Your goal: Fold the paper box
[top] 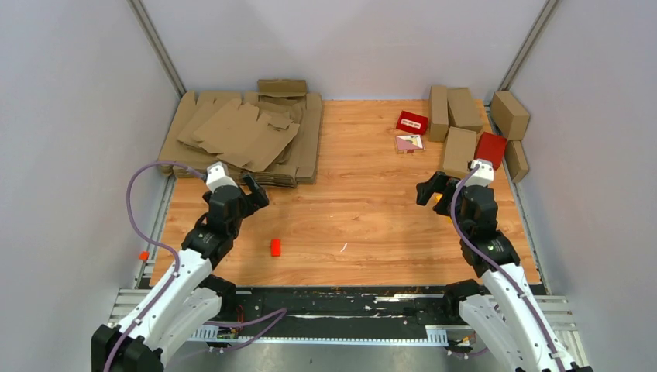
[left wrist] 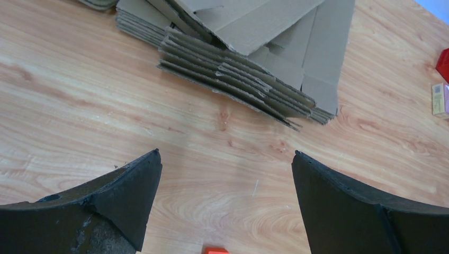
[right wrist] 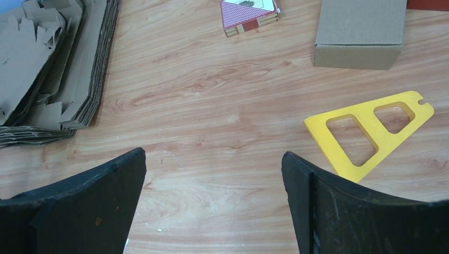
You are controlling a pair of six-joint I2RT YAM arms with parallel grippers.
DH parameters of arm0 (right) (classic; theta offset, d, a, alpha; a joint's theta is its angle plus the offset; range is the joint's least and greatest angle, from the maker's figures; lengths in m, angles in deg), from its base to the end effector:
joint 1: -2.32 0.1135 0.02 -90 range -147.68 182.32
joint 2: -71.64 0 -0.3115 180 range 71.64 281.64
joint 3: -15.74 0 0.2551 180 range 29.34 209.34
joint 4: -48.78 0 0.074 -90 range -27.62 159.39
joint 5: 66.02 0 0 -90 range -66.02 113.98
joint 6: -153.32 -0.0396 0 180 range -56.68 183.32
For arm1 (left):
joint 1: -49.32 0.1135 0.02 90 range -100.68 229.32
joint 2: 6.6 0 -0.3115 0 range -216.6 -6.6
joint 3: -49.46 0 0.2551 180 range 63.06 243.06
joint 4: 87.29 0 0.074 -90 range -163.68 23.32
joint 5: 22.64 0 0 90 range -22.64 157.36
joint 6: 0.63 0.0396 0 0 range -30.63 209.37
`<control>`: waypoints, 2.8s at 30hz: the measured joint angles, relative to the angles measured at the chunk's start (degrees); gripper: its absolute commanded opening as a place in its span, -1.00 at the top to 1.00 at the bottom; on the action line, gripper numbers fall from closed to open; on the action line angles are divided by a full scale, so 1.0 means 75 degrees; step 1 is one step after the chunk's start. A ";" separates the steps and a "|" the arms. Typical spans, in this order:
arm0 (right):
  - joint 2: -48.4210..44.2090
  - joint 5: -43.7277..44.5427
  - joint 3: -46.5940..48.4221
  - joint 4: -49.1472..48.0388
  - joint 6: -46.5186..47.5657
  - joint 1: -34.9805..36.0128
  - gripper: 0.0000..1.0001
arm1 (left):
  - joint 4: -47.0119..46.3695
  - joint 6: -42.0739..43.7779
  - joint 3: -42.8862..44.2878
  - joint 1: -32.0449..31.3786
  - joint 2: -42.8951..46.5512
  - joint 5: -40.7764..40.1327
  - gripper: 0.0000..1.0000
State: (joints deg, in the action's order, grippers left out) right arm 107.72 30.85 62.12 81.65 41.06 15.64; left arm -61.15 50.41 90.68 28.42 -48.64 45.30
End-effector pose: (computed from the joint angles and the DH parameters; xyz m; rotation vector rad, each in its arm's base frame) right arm 0.1216 0.0239 0.2991 0.2324 1.9592 0.2893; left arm 0.1383 -0.0369 0.2683 -0.5502 1.9385 -0.2742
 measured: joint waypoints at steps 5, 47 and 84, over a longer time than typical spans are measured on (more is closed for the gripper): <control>0.0117 -0.0070 -0.0003 -0.0003 -0.0017 0.0000 -1.00 | 0.0239 0.0009 0.0638 0.0003 -0.0460 -0.0332 -1.00; 0.0731 -0.1134 0.0000 -0.0382 -0.0020 0.0000 -0.94 | -0.1247 -0.0414 0.3424 0.2652 -0.6216 0.0941 0.38; 0.1093 -0.1740 0.0612 -0.0268 0.0064 0.0000 -0.91 | -0.1052 -0.0286 0.3421 0.2375 -0.5887 0.0860 0.93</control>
State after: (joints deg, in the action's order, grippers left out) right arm 115.91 17.81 66.70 79.64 41.54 15.64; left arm -69.04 48.27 116.34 46.23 -92.79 51.74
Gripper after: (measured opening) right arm 0.958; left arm 0.064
